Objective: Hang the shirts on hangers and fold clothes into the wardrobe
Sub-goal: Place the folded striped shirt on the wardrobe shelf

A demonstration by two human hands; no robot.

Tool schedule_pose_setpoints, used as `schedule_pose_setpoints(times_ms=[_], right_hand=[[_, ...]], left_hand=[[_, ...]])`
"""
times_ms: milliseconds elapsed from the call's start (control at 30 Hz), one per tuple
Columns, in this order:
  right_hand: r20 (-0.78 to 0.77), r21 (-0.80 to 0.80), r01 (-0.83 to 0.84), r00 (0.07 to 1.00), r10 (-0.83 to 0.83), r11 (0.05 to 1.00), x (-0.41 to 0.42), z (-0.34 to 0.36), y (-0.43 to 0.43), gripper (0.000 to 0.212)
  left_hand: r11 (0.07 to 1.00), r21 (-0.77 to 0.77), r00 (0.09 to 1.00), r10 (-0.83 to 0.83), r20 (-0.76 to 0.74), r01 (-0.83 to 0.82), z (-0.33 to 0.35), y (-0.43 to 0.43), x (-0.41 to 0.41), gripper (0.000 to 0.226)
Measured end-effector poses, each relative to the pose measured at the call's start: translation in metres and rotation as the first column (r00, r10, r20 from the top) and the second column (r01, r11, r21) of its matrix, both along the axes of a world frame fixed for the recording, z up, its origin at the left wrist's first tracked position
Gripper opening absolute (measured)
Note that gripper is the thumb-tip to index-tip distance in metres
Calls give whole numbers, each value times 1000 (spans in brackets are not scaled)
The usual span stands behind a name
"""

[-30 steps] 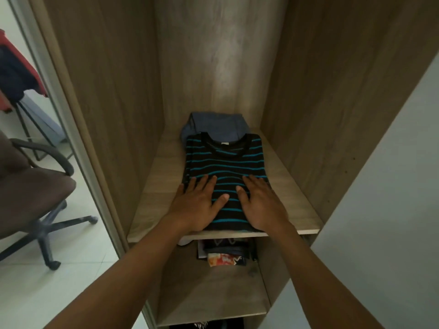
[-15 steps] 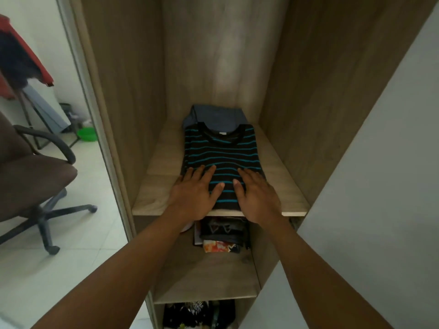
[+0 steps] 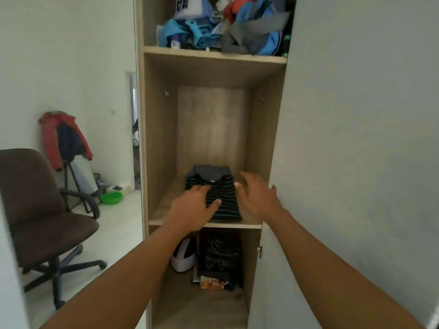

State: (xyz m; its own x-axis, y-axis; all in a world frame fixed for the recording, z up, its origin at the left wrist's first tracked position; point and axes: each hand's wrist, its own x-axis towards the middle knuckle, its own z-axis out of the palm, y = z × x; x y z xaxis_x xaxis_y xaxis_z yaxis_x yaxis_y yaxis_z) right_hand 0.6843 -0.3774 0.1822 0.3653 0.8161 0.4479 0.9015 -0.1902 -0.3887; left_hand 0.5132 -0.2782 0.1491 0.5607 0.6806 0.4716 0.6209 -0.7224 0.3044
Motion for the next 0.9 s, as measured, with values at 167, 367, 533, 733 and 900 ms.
schedule_pose_setpoints(times_ms=[167,367,533,733,900], right_hand=[[70,133,20,997,-29,991,-31,73,-116,50],[239,270,72,961,-139,960,-39,138,-226,50],[233,567,24,954,-189,823,-29,149,-303,42],[-36,633,134,989,-144,762,-3,131,-344,51],[-179,674,66,981,76,736,-12,128,-354,52]], left_hand=[[991,78,992,-114,45,110,43,-124,-3,66],[958,76,953,-283,106,276,96,-230,20,74],[916,94,914,-397,85,389,119,-291,53,83],[884,105,881,-464,94,455,122,-326,70,93],[857,165,855,-508,101,489,128,-335,59,103]])
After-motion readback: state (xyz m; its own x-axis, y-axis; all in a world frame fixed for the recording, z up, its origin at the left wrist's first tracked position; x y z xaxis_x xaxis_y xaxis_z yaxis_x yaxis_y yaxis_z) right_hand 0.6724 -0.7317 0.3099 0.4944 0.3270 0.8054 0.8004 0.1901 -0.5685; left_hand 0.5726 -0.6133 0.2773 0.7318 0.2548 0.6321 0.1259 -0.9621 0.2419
